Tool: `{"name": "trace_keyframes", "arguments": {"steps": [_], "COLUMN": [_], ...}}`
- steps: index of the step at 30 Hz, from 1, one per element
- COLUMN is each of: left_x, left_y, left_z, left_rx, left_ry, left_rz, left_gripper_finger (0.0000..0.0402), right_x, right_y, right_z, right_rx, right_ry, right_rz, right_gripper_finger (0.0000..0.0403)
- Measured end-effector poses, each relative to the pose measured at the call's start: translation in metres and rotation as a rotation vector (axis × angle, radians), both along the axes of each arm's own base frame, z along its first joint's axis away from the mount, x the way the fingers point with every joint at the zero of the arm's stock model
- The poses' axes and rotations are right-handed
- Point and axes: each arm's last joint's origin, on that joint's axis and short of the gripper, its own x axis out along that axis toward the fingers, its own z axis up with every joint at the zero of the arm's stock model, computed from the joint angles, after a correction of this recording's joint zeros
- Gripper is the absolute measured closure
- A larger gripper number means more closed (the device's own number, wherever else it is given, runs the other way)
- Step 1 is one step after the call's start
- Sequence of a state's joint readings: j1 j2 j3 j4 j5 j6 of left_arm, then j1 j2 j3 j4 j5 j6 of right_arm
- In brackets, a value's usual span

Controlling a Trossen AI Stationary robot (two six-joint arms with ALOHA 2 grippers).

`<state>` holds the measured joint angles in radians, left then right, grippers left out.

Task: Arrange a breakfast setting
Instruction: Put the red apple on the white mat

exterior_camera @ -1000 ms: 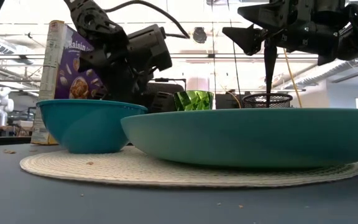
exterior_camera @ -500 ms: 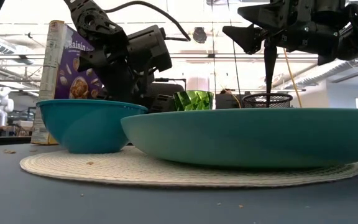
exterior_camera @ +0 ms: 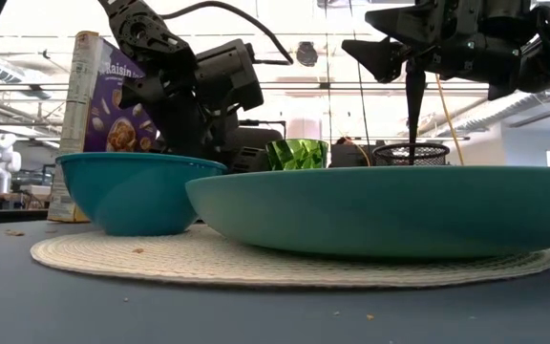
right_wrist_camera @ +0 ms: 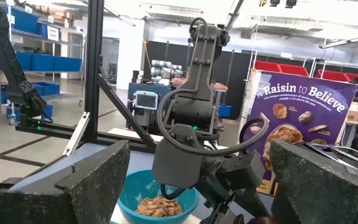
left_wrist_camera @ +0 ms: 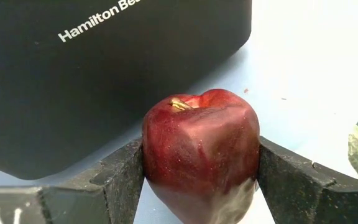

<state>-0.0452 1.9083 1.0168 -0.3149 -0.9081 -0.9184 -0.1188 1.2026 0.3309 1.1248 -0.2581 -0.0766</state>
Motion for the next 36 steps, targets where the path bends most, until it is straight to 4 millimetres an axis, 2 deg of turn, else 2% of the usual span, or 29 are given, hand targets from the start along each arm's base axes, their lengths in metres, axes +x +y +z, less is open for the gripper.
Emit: {"name": "trace_keyframes", "arguments": {"steps": [22,31,36], "left_x": [-0.0001,-0.0003,-0.0002], "left_y": [-0.0009,-0.0012,-0.0018], "left_z": [-0.0004,-0.0009,-0.0015], "left_rx": [-0.013,-0.027,-0.045], "left_ry": [0.003,0.006,0.006], "left_rz": [-0.007,-0.012,-0.017], "left_gripper_finger": [0.0129,0.0076,0.0072], "right_x": [0.0000,0.0000,0.0000], "right_y": [0.0001,0.0001,0.0001], "right_z": [0.0000,0.0000,0.0000], "right_rx": [-0.021,-0.022,-0.022], "right_ry": [-0.003,-0.003,-0.003], "right_rz": [-0.003,-0.003,-0.003], "right_gripper_finger": [0.0023,0.0023,0.0023]}}
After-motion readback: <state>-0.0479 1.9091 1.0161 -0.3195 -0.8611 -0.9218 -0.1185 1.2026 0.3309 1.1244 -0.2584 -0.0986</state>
